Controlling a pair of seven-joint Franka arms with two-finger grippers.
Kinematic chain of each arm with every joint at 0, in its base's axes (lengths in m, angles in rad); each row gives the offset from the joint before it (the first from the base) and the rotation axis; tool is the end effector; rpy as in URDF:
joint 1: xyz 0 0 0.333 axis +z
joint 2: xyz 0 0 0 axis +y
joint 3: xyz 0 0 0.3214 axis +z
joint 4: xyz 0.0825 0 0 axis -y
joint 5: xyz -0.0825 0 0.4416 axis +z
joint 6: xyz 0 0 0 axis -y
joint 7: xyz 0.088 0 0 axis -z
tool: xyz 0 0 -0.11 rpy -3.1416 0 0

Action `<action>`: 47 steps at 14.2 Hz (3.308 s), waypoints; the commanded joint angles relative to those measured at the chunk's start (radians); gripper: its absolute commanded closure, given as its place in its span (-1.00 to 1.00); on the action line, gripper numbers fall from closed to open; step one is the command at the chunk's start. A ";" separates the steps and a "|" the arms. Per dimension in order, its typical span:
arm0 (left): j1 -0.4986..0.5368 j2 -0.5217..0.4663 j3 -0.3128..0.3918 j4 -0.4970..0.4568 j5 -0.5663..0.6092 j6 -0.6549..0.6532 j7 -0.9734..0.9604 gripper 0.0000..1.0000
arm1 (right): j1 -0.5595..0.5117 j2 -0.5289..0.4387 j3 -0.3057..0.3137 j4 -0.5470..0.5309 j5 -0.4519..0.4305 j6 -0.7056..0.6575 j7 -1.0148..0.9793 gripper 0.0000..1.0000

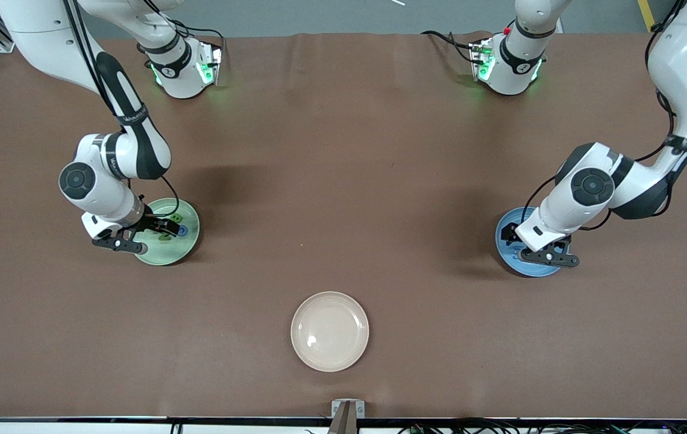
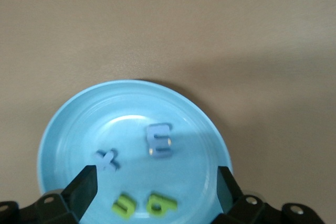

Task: Sort upper and lower case letters into plates

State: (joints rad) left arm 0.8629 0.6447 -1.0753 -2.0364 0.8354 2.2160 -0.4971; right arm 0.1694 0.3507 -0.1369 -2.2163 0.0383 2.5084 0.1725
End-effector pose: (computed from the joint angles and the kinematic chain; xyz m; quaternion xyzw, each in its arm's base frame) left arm 0.6199 -0.1030 0.2322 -0.9949 0.0917 -0.0145 0.0384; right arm 0.5789 0.0156 0.1676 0.9962 -0.0822 -0.0259 0.0154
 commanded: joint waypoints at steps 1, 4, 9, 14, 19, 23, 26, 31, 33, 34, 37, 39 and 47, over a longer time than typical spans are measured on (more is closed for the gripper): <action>0.163 -0.028 -0.202 0.011 -0.027 -0.148 0.006 -1.00 | -0.025 -0.028 0.017 0.088 0.003 -0.158 -0.072 -1.00; 0.284 -0.019 -0.380 0.051 -0.057 -0.293 0.014 -1.00 | -0.054 -0.036 0.016 0.194 0.000 -0.307 -0.146 -1.00; 0.292 -0.017 -0.419 0.133 -0.094 -0.387 0.066 -1.00 | -0.116 -0.035 0.014 0.471 -0.015 -0.635 -0.241 -1.00; 0.289 -0.003 -0.414 0.165 -0.140 -0.380 0.071 -1.00 | -0.131 -0.033 0.014 0.714 -0.031 -0.890 -0.249 -1.00; 0.291 -0.110 -0.347 0.198 -0.283 -0.360 0.204 -1.00 | -0.149 -0.032 0.014 0.869 -0.063 -1.029 -0.245 -1.00; 0.280 -0.275 -0.253 0.212 -0.493 -0.299 0.379 -1.00 | -0.172 -0.026 0.019 0.895 -0.046 -1.039 -0.248 -1.00; 0.281 -0.358 -0.207 0.205 -0.554 -0.274 0.434 -1.00 | -0.162 -0.032 0.020 0.899 -0.055 -1.039 -0.243 -1.00; 0.281 -0.453 -0.149 0.208 -0.659 -0.271 0.474 -1.00 | -0.165 -0.050 0.020 0.888 -0.044 -1.117 -0.249 -1.00; 0.283 -0.485 -0.149 0.203 -0.662 -0.263 0.474 -1.00 | -0.172 -0.093 0.022 0.854 -0.035 -1.122 -0.248 -1.00; 0.281 -0.503 -0.149 0.200 -0.665 -0.256 0.473 -1.00 | -0.169 -0.131 0.019 0.819 -0.016 -1.110 -0.249 -1.00; 0.294 -0.540 -0.144 0.167 -0.738 -0.199 0.474 -1.00 | -0.162 -0.249 0.022 0.674 -0.011 -1.024 -0.251 -1.00; 0.312 -0.556 -0.135 0.147 -0.769 -0.183 0.474 -1.00 | -0.156 -0.332 0.023 0.572 -0.012 -0.955 -0.251 -1.00; 0.318 -0.620 -0.094 0.151 -0.863 -0.190 0.456 -1.00 | -0.160 -0.400 0.026 0.556 -0.028 -0.958 -0.277 -1.00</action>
State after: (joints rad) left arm 1.1637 0.0844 -1.1834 -1.8699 0.0224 2.0184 -0.0482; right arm 0.0189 -0.0102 -0.1226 -1.6177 0.0152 1.5325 -0.0808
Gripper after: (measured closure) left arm 0.000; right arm 0.000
